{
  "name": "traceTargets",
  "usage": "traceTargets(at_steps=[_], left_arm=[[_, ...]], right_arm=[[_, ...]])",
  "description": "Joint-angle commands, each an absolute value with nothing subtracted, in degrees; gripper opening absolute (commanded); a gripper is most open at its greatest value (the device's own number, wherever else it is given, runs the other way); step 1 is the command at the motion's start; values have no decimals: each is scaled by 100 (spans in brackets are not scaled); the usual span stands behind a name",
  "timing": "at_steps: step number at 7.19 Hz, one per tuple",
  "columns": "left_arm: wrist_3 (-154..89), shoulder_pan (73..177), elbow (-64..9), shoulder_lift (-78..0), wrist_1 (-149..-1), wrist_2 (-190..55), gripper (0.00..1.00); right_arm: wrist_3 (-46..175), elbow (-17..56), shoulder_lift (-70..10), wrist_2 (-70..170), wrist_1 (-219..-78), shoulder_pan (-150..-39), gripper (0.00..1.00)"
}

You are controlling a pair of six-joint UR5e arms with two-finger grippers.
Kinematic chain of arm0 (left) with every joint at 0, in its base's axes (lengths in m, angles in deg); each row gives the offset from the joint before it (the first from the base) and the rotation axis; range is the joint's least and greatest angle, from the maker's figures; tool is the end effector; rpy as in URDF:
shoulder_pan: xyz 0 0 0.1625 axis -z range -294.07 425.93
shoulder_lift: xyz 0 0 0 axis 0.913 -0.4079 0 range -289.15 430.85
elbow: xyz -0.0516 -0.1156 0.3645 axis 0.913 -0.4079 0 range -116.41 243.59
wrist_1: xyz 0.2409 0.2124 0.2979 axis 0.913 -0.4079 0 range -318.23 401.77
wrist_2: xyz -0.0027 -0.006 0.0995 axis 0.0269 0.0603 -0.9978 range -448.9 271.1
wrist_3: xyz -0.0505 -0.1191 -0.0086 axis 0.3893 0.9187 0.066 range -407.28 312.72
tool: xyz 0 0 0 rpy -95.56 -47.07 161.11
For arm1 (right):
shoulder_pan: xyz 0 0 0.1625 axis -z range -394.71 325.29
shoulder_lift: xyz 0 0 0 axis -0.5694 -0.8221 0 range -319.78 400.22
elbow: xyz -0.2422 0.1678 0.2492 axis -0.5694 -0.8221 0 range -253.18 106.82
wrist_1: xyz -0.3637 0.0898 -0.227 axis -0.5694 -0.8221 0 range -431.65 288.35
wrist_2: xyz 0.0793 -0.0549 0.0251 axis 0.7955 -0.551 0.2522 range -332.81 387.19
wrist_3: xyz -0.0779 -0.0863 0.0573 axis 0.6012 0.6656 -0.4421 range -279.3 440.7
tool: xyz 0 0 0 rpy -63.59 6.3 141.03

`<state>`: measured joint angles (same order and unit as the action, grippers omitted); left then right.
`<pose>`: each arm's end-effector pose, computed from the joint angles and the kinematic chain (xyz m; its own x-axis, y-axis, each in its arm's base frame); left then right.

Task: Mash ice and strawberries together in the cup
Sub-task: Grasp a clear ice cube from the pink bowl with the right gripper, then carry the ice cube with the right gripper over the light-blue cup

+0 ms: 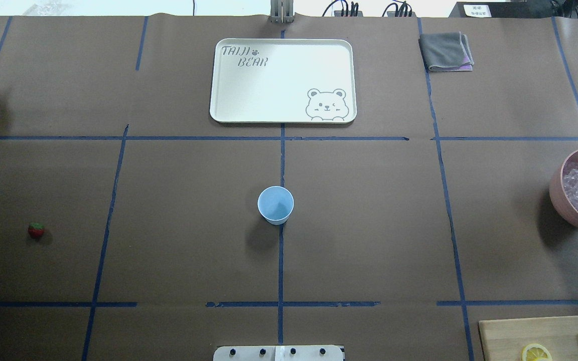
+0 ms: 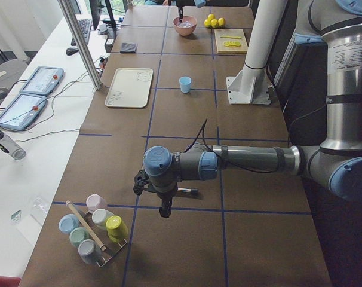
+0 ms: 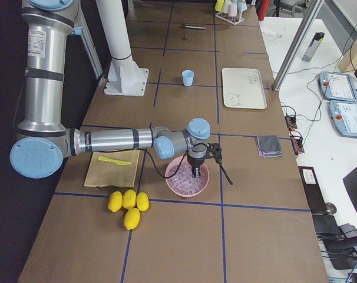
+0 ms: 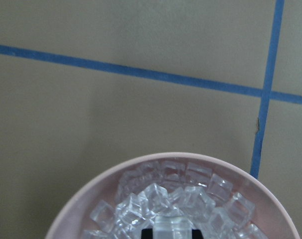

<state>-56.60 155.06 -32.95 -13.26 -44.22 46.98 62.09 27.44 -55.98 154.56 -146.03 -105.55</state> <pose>-0.0331 -0.4724 0.6375 0.6851 0.1306 -0.7166 -0.1278 0.9901 0.0583 -0.1137 -0.4933 0.5766 0.7451 -0.1502 0.6498 0.0744 0.9870 0.1427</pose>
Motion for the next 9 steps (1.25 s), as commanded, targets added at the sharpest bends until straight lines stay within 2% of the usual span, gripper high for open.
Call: traceTargets(at_steps=[1,3,4,7,8,9], left_arm=[[-5651,15505,-3282,-1326,-4418,4698,100],[-5651,15505,-3291,-1326,-4418,4698,100],[-5651,15505,-3291,-1326,-4418,4698,100],[-5651,15496,-3326,-1344,-4436,4698,100],[-5651,15496,-3326,-1379,-4436,4698,100],[-5651,15496,-3326,-1388,-4436,4698,100]], right_arm=[[6154,3366,-5366,15576,-14783,-10652,9],[5448,3667,-5225,15858,-14794,-10608,4],[5085,3851,-5163,15763,-14707,-10155,3],[3550,3871,-4164,14949,-14794,-8769,3],[3169,3853,-3795,14518,-15133,-8327,3],[2870,3853,-3060,14357,-15963,-8009,3]])
